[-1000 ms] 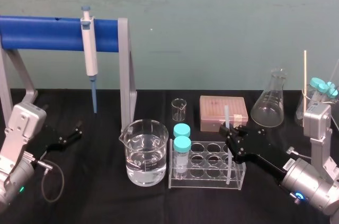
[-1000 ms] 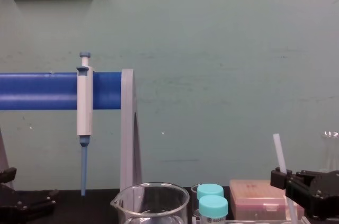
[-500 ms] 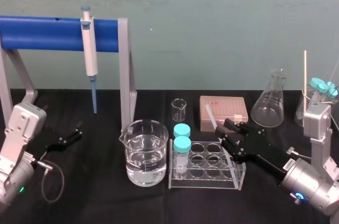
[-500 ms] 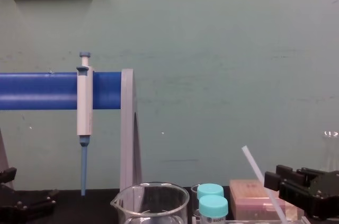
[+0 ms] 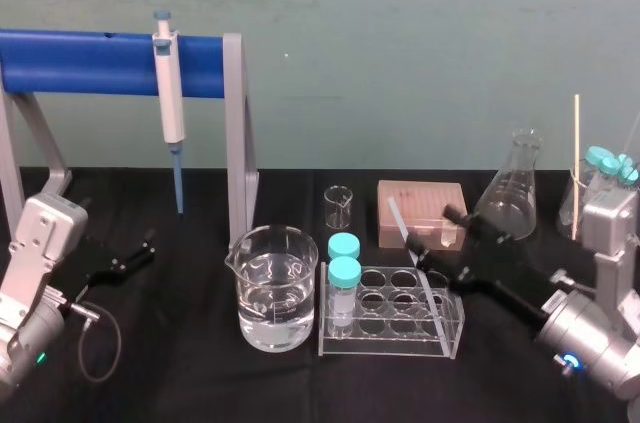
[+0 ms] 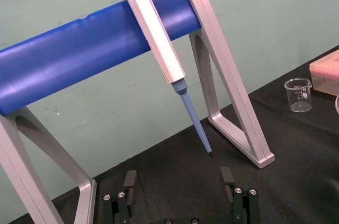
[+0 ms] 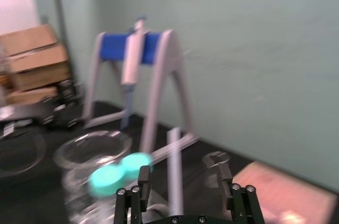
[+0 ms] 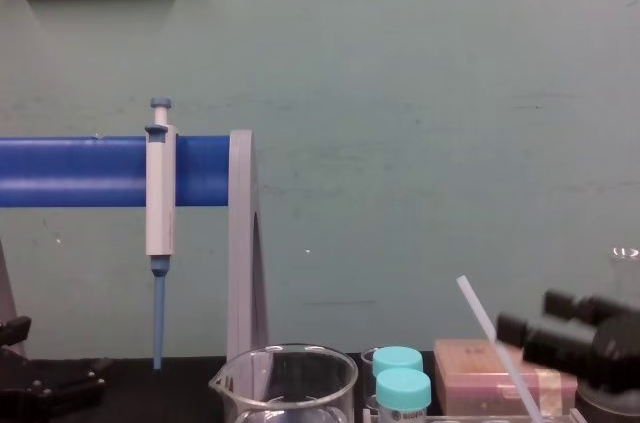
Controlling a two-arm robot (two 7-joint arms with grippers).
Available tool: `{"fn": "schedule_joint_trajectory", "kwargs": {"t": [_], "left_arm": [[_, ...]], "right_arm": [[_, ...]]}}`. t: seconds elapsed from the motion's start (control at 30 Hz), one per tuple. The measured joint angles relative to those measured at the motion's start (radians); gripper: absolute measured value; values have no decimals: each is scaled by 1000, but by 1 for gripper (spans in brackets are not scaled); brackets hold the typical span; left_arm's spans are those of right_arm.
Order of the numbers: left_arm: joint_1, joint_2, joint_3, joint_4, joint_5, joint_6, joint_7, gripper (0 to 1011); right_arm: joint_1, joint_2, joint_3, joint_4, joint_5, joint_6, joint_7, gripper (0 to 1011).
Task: Pick up the stirring rod with one hand, then place it down.
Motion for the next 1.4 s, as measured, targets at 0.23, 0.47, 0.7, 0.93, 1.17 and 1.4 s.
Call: {"fn": "schedule_joint_trajectory", "kwargs": {"t": [0.23,0.47,0.7,0.93,1.17,1.4], "left_arm": [[0,0,0,0,0,0,0,1000],[0,0,0,0,0,0,0,1000],[0,0,0,0,0,0,0,1000],[0,0,0,0,0,0,0,1000],[0,0,0,0,0,0,0,1000],[0,0,0,0,0,0,0,1000]], "right_arm": [[-36,-31,94,-41,-113,-20,-249,966],[-61,-76,149,-37,-161,171,-445,1000],[-61,-95,157,-18,-163,240,-455,1000],[-61,-94,158,-18,-163,237,-456,1000],[-61,-93,158,-20,-163,233,-456,1000],[-62,-92,158,-21,-163,231,-457,1000]]}}
